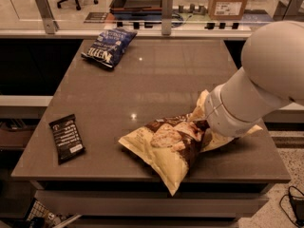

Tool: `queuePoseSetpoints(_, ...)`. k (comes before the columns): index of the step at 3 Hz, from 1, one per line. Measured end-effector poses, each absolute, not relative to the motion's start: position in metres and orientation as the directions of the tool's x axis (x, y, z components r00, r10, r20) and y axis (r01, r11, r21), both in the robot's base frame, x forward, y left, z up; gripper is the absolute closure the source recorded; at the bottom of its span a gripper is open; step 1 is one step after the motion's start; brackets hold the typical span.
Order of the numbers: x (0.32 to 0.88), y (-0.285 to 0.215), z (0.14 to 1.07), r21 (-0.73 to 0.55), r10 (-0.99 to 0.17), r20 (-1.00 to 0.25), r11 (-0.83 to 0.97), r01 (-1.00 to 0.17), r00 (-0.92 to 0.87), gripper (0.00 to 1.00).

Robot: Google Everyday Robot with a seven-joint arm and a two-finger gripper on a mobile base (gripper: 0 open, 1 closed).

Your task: Move brown chip bag near blue chip bag

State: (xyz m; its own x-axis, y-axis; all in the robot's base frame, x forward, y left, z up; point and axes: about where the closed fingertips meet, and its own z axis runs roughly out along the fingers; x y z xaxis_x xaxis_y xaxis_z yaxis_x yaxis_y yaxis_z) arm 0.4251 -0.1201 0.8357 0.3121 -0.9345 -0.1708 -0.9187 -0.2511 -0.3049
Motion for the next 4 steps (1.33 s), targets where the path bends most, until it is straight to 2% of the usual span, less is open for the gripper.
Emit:
queuePoseSetpoints(1,0.425,-0.12,0.839,-0.305,-0.935,-0.171,-0.251,-0.919,0.312,1.0)
queuePoseSetpoints(3,0.426,-0.125,0.843,-0.325,-0.939,-0.171,-0.234,-0.916,0.3,1.0)
queuePoseSetpoints(4,0.442,-0.144,0.852,-0.346,-0.946,-0.141,-0.229,-0.91,0.292,1.0)
